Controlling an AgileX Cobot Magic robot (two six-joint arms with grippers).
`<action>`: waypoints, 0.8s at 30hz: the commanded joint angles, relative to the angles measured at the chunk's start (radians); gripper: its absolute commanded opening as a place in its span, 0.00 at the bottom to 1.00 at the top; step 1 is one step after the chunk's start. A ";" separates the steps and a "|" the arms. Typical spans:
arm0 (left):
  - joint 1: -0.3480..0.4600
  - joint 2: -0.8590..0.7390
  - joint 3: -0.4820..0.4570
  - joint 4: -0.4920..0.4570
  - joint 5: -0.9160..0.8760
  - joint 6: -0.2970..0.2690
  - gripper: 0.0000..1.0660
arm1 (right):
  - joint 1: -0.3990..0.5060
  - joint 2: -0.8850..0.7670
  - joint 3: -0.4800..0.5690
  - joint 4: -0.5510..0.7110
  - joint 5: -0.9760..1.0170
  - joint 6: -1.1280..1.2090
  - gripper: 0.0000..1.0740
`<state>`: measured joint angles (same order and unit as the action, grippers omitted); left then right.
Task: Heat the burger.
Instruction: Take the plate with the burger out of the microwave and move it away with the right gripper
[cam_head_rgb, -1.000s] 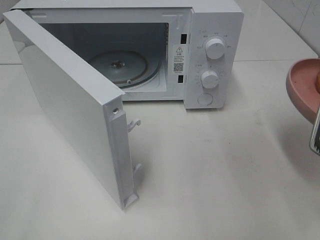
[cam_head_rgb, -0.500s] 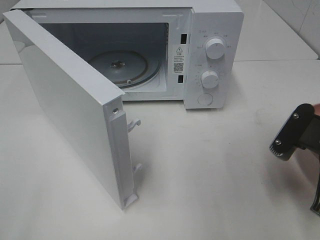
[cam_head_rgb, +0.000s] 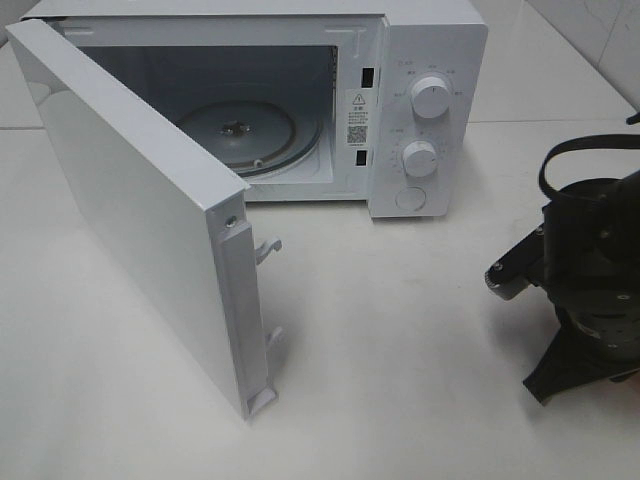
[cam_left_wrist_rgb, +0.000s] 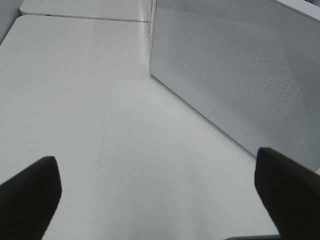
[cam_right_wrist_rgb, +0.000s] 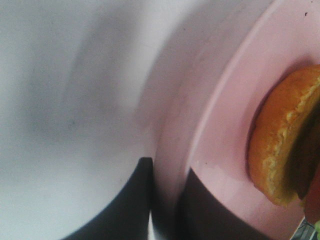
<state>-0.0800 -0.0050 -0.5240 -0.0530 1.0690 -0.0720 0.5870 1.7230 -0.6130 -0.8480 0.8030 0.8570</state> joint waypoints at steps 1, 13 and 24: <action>0.003 -0.004 0.003 -0.004 0.001 0.001 0.93 | -0.001 0.070 -0.047 -0.058 0.050 0.083 0.04; 0.003 -0.004 0.003 -0.001 0.001 0.001 0.93 | -0.001 0.213 -0.079 -0.078 0.047 0.218 0.08; 0.003 -0.004 0.003 -0.001 0.001 0.001 0.93 | -0.001 0.202 -0.079 -0.066 0.032 0.217 0.37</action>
<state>-0.0800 -0.0050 -0.5240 -0.0530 1.0690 -0.0720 0.5870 1.9220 -0.6920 -0.9200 0.8500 1.0710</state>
